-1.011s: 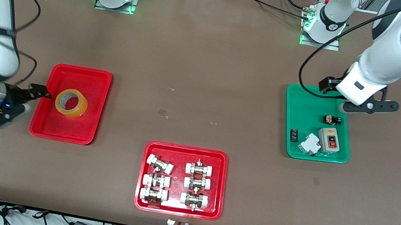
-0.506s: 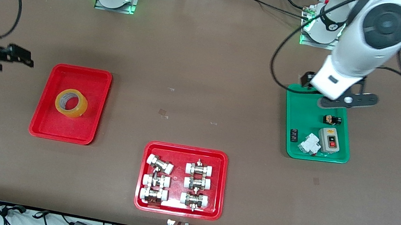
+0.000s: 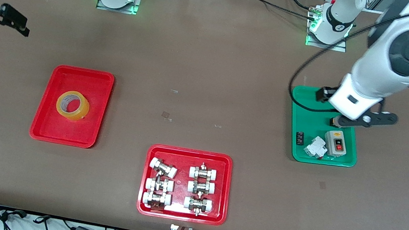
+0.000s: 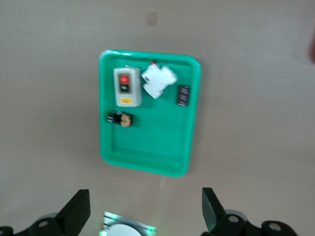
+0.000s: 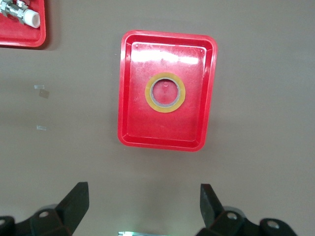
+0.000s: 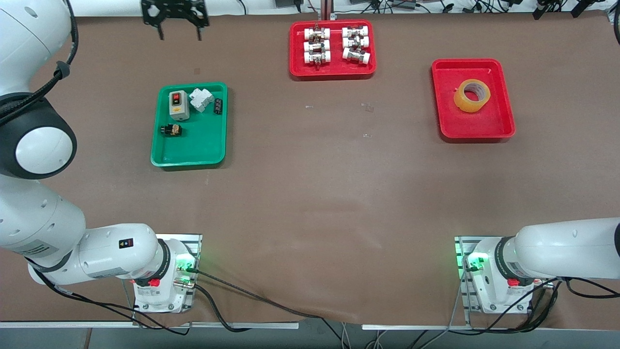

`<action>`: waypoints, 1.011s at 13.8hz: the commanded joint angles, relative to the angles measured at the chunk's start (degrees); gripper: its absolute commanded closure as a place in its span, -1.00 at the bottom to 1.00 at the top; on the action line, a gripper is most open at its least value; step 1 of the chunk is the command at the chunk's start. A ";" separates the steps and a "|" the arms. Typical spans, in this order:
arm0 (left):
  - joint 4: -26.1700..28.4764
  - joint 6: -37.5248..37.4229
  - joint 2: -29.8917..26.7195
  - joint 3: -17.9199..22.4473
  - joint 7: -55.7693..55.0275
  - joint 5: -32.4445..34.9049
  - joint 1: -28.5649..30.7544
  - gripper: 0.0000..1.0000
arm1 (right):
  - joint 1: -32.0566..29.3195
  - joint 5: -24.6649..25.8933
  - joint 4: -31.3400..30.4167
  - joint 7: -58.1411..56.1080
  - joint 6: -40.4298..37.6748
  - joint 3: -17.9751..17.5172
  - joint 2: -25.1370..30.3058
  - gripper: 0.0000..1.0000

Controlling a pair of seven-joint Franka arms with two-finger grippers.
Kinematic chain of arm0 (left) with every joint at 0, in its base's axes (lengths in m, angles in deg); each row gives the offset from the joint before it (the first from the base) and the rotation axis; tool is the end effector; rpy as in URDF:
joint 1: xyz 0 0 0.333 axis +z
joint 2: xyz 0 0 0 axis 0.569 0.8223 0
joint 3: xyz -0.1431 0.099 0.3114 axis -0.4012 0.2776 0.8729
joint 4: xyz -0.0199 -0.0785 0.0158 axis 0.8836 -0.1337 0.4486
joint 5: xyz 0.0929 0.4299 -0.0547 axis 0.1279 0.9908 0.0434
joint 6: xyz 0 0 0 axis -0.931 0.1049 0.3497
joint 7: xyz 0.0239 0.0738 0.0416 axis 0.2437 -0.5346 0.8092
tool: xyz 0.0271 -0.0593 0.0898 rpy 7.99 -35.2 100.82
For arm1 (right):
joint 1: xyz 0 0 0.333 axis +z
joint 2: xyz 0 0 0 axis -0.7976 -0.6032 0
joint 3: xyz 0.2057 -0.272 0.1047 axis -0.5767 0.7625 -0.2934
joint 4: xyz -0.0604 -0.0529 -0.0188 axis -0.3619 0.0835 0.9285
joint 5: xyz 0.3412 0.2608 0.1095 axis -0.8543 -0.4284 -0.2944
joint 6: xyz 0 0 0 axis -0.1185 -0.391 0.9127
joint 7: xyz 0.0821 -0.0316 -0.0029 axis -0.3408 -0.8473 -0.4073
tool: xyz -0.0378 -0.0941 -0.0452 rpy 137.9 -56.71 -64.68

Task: Left arm passes tape to right arm into tray

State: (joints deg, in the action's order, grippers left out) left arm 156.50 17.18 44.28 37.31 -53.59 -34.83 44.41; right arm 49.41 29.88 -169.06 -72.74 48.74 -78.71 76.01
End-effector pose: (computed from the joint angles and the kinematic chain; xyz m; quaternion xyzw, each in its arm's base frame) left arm 0.6417 -0.1591 0.5739 -0.9873 -0.0765 0.1037 0.0930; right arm 0.5824 -0.0072 0.6567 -0.9993 -0.0301 0.0221 0.0092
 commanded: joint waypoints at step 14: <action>15.98 9.90 -15.87 13.22 10.37 -11.99 -3.84 -1.00 | 0.41 0.19 4.03 2.94 -1.54 -0.15 -1.14 -1.00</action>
State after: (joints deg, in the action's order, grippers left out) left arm 171.90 26.52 29.75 51.22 -42.98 -45.79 40.02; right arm 49.48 29.87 -166.76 -70.91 48.44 -78.81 75.75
